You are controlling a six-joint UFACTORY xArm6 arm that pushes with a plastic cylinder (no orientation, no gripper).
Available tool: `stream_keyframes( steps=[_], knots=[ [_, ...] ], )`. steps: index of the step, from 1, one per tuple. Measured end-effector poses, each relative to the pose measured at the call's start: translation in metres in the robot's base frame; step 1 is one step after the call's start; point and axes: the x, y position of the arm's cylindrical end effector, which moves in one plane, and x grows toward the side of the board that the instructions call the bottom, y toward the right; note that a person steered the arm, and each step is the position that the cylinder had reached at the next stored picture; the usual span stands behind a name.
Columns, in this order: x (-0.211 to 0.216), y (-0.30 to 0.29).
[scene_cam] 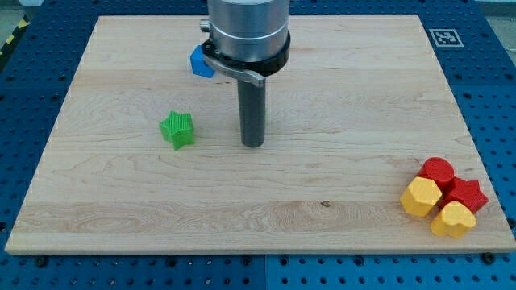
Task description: Move green star towards the green circle
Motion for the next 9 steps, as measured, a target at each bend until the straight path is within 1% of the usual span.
stream_keyframes(
  steps=[3, 4, 5, 6, 7, 8, 9],
  knots=[
    [-0.033, -0.008],
    [-0.029, -0.009],
    [-0.024, -0.030],
    [-0.007, -0.014],
    [0.011, -0.057],
    [0.018, -0.123],
    [0.018, -0.163]
  ],
)
